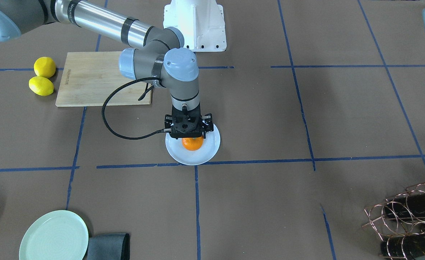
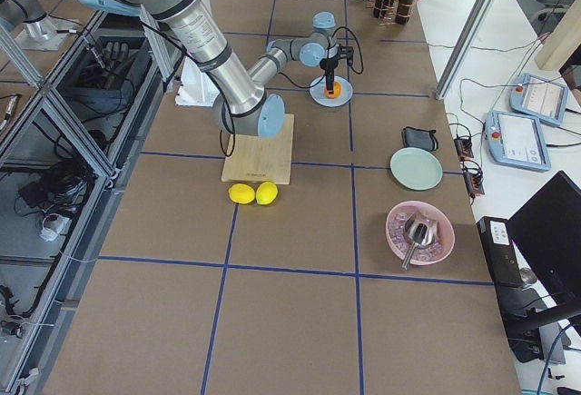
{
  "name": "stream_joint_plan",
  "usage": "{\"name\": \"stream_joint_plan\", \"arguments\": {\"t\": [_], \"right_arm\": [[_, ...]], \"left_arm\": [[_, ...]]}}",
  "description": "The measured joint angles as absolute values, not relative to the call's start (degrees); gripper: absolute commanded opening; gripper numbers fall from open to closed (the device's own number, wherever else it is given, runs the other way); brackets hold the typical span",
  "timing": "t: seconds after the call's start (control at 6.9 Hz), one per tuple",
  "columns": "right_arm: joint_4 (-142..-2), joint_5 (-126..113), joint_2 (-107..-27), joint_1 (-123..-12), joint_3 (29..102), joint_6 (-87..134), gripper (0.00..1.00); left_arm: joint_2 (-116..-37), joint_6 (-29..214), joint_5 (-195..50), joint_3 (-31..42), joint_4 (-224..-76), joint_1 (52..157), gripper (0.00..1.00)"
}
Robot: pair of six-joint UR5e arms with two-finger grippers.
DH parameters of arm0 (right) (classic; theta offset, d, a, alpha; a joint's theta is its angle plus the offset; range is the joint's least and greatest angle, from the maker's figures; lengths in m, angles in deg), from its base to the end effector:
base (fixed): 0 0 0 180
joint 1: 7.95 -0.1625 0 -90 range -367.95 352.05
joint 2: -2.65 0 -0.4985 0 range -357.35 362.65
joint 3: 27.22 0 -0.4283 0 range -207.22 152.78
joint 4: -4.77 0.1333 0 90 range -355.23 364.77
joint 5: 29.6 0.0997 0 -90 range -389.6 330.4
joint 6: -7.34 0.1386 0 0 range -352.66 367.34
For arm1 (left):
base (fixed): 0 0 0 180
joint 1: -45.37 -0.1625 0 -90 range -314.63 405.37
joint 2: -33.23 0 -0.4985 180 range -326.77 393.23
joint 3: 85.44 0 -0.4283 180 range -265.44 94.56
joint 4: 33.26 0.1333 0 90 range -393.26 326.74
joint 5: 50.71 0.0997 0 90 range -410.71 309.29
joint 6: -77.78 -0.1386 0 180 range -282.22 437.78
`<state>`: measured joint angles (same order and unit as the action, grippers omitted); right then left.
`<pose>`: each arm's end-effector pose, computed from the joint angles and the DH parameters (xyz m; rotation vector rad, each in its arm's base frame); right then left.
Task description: Pick orange to plate
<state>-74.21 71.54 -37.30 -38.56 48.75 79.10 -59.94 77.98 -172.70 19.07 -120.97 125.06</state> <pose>-0.7169 -0.5479 0.2504 0.1715 -0.8213 0.1233 0.0418 -0.5646 0.6170 0.2101 0.5779 0.2459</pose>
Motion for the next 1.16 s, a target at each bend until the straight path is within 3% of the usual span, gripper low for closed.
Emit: {"name": "stream_joint_plan", "arguments": {"t": [0.29, 0.72, 0.87, 1.16], "right_arm": [[-78.8, 73.9, -38.3, -40.8, 55.2, 79.1, 1.00], [-97.5, 83.9, -51.1, -52.2, 80.0, 66.5, 1.00], [-102.2, 87.1, -55.2, -57.7, 85.1, 58.3, 1.00], [-106.0, 96.3, -64.1, -70.4, 88.8, 39.9, 1.00]], "left_arm": [[-59.7, 77.4, -172.5, 18.7, -121.0, 125.3, 1.00], [-58.9, 72.8, -172.7, 17.0, -121.0, 127.8, 1.00], [-58.8, 72.3, -172.8, 16.7, -120.9, 128.6, 1.00], [-58.5, 69.9, -175.2, 14.6, -119.4, 131.8, 1.00]]}}
